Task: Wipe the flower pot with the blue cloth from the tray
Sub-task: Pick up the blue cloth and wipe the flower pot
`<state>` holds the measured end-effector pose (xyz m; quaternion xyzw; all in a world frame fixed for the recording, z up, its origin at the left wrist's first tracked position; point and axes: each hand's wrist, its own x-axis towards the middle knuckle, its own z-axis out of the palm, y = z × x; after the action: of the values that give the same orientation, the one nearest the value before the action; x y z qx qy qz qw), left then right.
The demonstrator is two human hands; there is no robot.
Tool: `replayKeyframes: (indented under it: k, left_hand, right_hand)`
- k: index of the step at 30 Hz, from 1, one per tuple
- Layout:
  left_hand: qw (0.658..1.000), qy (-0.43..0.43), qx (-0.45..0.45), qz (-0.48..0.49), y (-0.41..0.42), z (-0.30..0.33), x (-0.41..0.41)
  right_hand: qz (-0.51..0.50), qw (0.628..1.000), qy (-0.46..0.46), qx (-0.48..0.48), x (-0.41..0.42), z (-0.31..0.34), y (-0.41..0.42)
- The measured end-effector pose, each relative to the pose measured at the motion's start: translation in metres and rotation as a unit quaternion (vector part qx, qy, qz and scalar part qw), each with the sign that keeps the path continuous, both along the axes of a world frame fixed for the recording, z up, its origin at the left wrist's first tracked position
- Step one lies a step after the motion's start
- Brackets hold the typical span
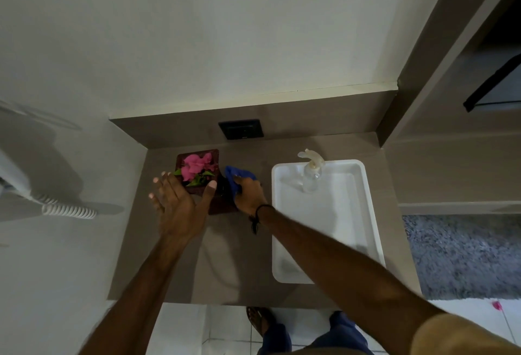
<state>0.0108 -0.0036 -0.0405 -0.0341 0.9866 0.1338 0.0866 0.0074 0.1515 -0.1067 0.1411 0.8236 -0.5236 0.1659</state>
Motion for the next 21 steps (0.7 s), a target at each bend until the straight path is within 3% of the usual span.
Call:
replayKeyframes:
  k: [4,10,17,21]
  left_hand:
    - [1.0,0.007,-0.01,-0.002,0.001,0.0,0.0]
    - [1.0,0.0,-0.002,0.004,0.003,0.001,0.0]
    - [0.999,0.029,0.03,0.014,0.003,0.0,0.001]
    - [0.999,0.035,0.027,0.018,0.002,-0.003,0.001]
  right_hand:
    - [0.006,1.0,0.0,0.021,-0.009,0.002,0.001]
    - [-0.04,0.998,-0.021,-0.034,0.035,-0.009,-0.011]
    - [-0.17,0.956,0.072,-0.227,0.028,0.037,-0.013]
    - [-0.144,0.973,0.083,-0.16,0.032,0.031,-0.014]
